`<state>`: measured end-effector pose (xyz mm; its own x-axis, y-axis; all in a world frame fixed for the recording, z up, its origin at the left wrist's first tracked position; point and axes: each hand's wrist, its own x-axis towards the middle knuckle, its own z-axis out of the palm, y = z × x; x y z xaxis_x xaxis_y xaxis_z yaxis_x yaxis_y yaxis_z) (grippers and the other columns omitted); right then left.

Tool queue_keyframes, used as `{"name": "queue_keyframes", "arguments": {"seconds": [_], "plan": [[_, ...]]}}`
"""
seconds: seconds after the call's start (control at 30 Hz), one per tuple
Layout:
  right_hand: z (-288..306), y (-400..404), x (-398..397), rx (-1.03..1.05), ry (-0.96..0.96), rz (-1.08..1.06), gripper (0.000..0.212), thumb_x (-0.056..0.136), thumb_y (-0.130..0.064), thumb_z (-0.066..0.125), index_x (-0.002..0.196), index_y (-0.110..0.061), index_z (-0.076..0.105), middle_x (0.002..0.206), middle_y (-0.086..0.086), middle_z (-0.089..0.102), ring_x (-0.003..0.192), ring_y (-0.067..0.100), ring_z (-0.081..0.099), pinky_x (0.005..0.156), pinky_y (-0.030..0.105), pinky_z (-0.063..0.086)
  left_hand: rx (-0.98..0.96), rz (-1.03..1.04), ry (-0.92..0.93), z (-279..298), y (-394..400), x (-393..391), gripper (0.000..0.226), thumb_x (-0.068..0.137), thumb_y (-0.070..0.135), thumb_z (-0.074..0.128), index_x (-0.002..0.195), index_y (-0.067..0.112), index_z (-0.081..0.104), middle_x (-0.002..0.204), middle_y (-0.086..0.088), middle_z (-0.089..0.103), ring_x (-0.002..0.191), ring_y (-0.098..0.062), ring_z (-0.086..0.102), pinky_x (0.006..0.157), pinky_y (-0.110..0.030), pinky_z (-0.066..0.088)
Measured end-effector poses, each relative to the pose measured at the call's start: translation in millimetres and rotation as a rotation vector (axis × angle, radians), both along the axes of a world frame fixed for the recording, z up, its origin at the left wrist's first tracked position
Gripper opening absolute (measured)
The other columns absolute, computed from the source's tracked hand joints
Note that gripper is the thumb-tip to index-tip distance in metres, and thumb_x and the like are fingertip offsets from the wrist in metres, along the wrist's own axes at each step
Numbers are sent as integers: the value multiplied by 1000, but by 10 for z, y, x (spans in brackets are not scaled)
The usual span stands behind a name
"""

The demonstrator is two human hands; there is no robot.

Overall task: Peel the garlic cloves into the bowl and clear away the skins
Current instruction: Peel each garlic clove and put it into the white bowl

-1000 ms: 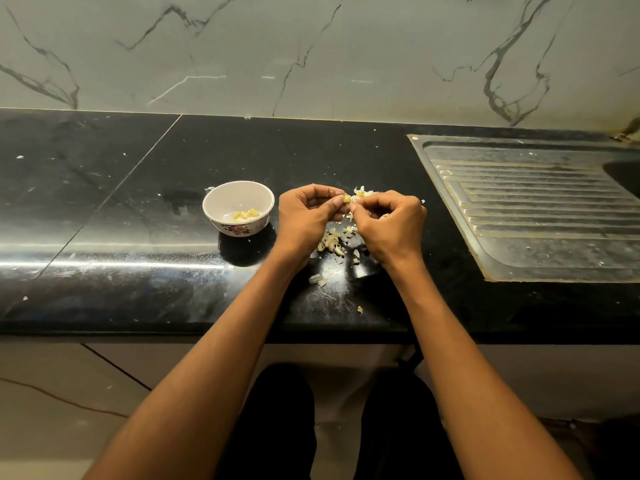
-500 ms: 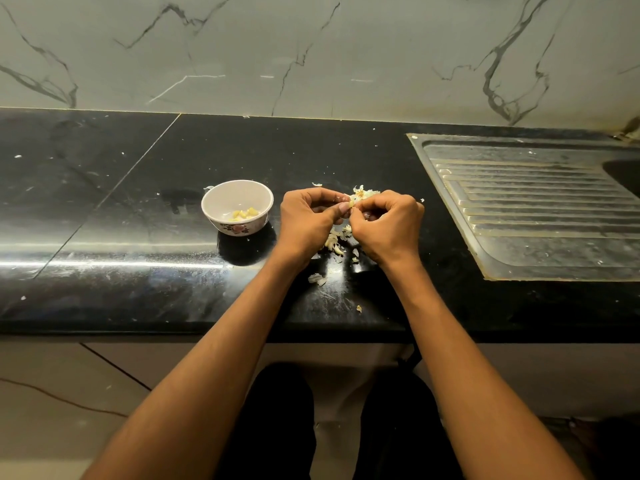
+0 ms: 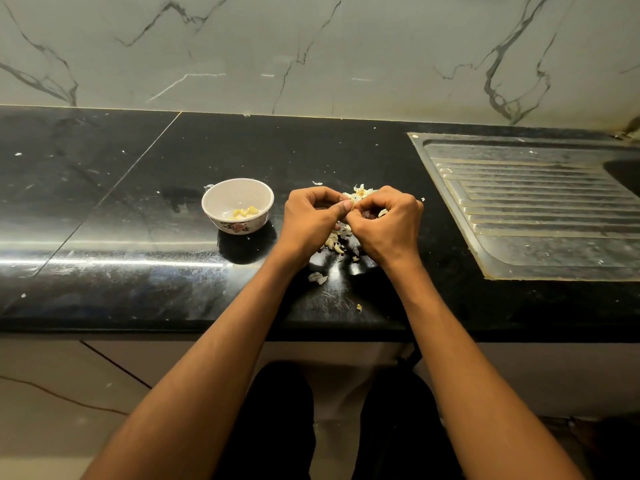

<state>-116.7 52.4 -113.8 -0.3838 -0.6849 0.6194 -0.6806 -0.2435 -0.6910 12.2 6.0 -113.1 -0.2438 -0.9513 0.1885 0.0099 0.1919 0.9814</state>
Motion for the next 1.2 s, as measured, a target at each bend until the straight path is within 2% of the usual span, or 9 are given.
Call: {"name": "queue_keyframes", "arguments": {"seconds": [0.2,0.47,0.63,0.83,1.07,1.2], "plan": [[-3,-7,-15,-18,-5,1,16,71,-21,83,61,-15,73,63,-7,65,55,10,60,54,24,47,10,-5,38,21,9,7,3,90,-1,73,89,-3,75,78,-15,73,58,-10,65,58,-22,53],[8,-1,-8,-32,-35,8,16,71,-22,82,60,-14,72,62,-9,63,53,6,56,54,20,44,21,-9,82,1,-12,5,7,92,-4,68,90,-8,73,77,-18,72,65,-19,68,63,-28,57],[16,13,-11,-35,-35,17,13,69,-20,81,61,-14,73,62,-11,62,53,4,55,55,19,43,18,-17,95,7,-12,6,7,92,-5,67,89,-5,74,78,-17,72,64,-16,68,62,-26,57],[17,12,-6,-40,-31,15,15,70,-21,81,61,-13,72,62,-11,61,55,5,56,56,15,42,28,-94,113,-2,-12,25,3,87,-3,73,89,-2,74,86,-21,74,74,-24,69,65,-28,56],[33,26,6,-39,-38,22,14,67,-24,79,62,-14,73,62,-12,61,55,4,56,56,15,41,11,-93,91,10,7,24,12,86,-10,70,85,2,74,87,-20,74,75,-26,68,63,-26,56],[33,32,-4,-42,-46,14,12,67,-19,81,61,-13,73,62,-9,63,55,6,56,55,16,42,21,-74,115,23,19,21,7,87,-11,69,90,-5,72,87,-22,73,73,-22,69,62,-24,56]]}}
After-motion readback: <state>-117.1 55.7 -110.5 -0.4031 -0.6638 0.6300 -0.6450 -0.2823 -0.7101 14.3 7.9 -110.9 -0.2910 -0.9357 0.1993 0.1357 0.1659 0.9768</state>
